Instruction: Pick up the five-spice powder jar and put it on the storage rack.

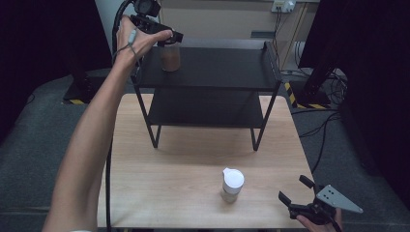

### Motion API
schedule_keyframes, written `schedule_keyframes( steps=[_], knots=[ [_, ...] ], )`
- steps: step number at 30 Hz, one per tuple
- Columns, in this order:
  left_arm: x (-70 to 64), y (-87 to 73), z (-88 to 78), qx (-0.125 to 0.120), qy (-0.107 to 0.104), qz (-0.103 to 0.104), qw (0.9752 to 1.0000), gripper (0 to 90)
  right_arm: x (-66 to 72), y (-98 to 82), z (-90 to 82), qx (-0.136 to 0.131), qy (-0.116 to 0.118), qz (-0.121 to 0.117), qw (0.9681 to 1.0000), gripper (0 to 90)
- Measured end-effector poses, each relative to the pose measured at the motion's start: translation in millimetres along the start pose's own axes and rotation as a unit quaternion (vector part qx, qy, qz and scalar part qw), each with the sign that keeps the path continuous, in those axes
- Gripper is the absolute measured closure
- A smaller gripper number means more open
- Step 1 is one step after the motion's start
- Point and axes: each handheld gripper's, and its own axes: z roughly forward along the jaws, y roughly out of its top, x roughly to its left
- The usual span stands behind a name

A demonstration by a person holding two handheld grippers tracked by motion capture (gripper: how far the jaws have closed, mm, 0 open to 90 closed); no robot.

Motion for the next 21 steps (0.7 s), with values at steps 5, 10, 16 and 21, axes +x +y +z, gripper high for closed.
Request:
schedule_keyframes(
  steps=[5, 10, 16, 21],
  knots=[
    [4.6, -9.5, -10.4, -0.043, -0.026, -0.020, 0.9985, 5.0, 0.5, 0.0, -0.4, -0.001, -0.001, -0.002, 1.0000, 1.6],
    [3.0, -17.8, -26.1, -0.070, -0.046, -0.006, 0.9965, 4.3, 0.3, 0.4, 0.3, 0.000, 0.001, -0.003, 1.0000, 1.6],
    [-2.3, -26.9, -45.4, -0.095, -0.058, 0.003, 0.9938, 4.2, 1.0, 0.7, 0.6, 0.000, 0.000, -0.004, 1.0000, 1.6],
    [-2.4, -41.8, -60.6, -0.111, -0.083, 0.017, 0.9902, 3.8, 1.1, 0.9, 0.5, 0.000, 0.001, -0.005, 1.0000, 1.6]
  ],
)
